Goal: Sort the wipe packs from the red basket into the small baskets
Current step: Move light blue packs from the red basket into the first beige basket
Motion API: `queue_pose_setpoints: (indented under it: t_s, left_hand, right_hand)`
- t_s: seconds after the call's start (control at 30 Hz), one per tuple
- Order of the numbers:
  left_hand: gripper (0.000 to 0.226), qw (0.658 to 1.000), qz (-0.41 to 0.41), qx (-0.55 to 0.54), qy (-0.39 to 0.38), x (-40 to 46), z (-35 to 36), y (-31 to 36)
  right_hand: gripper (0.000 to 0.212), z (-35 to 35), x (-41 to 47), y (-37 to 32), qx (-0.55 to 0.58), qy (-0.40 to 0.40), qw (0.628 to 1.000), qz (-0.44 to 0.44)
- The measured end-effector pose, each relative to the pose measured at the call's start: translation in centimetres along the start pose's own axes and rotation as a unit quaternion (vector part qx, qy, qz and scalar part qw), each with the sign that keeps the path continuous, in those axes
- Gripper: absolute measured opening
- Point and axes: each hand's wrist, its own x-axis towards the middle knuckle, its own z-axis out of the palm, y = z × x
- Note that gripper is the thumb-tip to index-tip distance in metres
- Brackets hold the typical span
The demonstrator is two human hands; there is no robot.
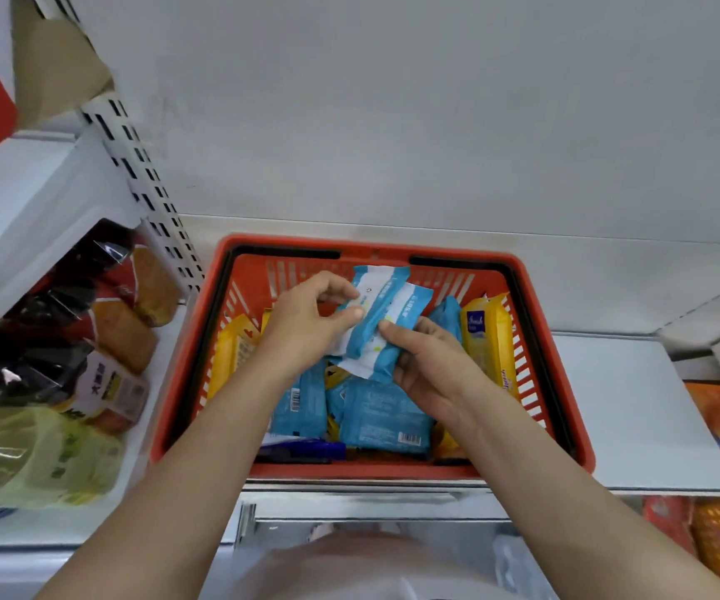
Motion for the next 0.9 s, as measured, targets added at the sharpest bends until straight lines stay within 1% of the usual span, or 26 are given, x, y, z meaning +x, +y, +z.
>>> queue_pose_setpoints:
  t_s: [0.03,0.1,0.13,0.17,0.2,0.27,0.33,0.4,0.47,0.63,0.77,0.9]
  left_hand:
    - [0.031,0.999,-0.026,-0.012,-0.015,0.2,0.1,-0.1]
    - [0.062,0.992,-0.105,-0.044,-0.052,0.5,0.3,-0.4]
    - [0.074,0.987,-0.132,-0.063,-0.059,0.6,0.4,-0.7]
    - [0.076,0.985,-0.144,-0.079,-0.054,0.7,0.5,-1.0]
    - [0.071,0.985,-0.143,-0.092,-0.042,0.8,0.6,-1.4]
    - [0.045,0.985,-0.133,-0.111,-0.019,1.2,0.8,-2.2]
    - [0.024,0.986,-0.114,-0.123,-0.018,1.3,1.0,-2.3]
    - [0.013,0.986,-0.091,-0.136,-0.026,1.2,1.9,-1.7]
    - [0.006,0.985,-0.069,-0.155,-0.034,0.4,3.1,-0.5]
    - [0.010,0.979,-0.036,-0.189,-0.065,-3.2,7.0,3.1]
    - [0.005,0.974,-0.012,-0.199,-0.107,-7.6,11.7,6.2]
    - [0.026,0.964,0.010,-0.186,-0.190,-14.3,19.1,8.2]
  right_hand:
    - [0.039,-0.1,-0.2,0.2,0.002,0.000,1.000,-0.003]
    - [0.038,-0.3,-0.7,0.4,0.011,0.007,1.000,-0.020]
    - [0.038,-0.5,-0.9,0.4,0.016,0.013,0.999,-0.032]
    - [0.037,-0.7,-1.2,0.4,0.020,0.021,0.999,-0.045]
    - [0.036,-1.1,-1.4,0.3,0.019,0.035,0.998,-0.056]
    - [0.033,-2.0,-2.0,0.4,0.005,0.082,0.994,-0.077]
    - [0.029,-3.1,-2.7,0.3,-0.012,0.129,0.986,-0.107]
    - [0.025,-4.2,-3.5,0.3,-0.030,0.164,0.975,-0.145]
    - [0.025,-5.3,-4.9,0.1,-0.036,0.182,0.968,-0.171]
    - [0.025,-9.3,-9.7,-1.4,0.006,0.180,0.960,-0.214]
    - [0.032,-15.2,-15.6,-2.0,0.038,0.208,0.944,-0.253]
    - [0.040,-23.9,-23.6,0.0,0.043,0.217,0.934,-0.279]
